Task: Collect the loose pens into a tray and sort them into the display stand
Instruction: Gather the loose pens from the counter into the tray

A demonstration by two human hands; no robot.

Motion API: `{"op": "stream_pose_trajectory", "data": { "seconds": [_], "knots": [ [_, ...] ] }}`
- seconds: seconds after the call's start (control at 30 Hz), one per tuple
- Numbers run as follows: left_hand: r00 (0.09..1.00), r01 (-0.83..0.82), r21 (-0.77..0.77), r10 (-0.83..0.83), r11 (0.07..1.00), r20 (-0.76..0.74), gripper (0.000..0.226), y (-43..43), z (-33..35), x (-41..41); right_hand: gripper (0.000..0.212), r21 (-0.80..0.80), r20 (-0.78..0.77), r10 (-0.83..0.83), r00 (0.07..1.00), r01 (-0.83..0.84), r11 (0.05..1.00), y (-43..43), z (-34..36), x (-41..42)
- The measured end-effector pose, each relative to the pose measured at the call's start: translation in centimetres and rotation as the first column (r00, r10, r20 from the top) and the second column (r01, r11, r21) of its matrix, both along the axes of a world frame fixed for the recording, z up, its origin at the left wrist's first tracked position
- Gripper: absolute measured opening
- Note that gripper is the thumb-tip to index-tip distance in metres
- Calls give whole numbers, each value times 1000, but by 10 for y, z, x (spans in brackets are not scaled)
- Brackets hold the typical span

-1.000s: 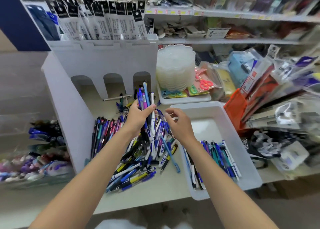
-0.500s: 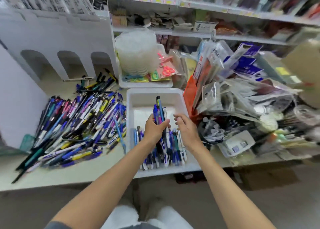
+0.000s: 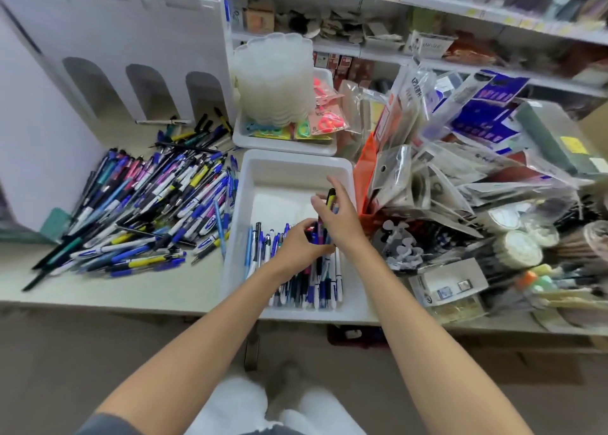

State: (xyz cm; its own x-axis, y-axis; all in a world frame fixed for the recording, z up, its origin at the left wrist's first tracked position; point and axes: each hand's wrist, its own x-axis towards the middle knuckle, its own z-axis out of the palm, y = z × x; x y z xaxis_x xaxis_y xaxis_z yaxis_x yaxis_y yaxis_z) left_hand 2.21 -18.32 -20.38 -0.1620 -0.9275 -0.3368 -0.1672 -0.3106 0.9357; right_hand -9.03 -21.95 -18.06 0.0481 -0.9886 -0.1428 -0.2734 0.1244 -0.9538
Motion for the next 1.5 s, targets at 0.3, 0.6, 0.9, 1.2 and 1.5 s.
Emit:
{"op": "stream_pose_trajectory", "data": {
  "seconds": [0.3,0.6,0.9,1.2,1.5],
  "knots": [
    [969,43,-146,-6,988,245,82,14,-8,34,18,56,33,-99,994,98,994,-9,-18,6],
    [742,292,-105,-156,951,652,84,0,-47,57,36,212,-166,145,976,-108,971,7,-56,5],
    [729,332,-187,-126,925,673,83,5,-60,60,41,106,-368,230,901,-205,973,16,-69,0],
    [711,314,-210,-83,926,698,84,13,-65,56,46,52,-433,165,886,-159,986,22,-78,1],
    [715,202,-270,46,942,697,44,-3,-74,50,35,9,-429,126,894,-135,991,14,-75,3]
  ]
}}
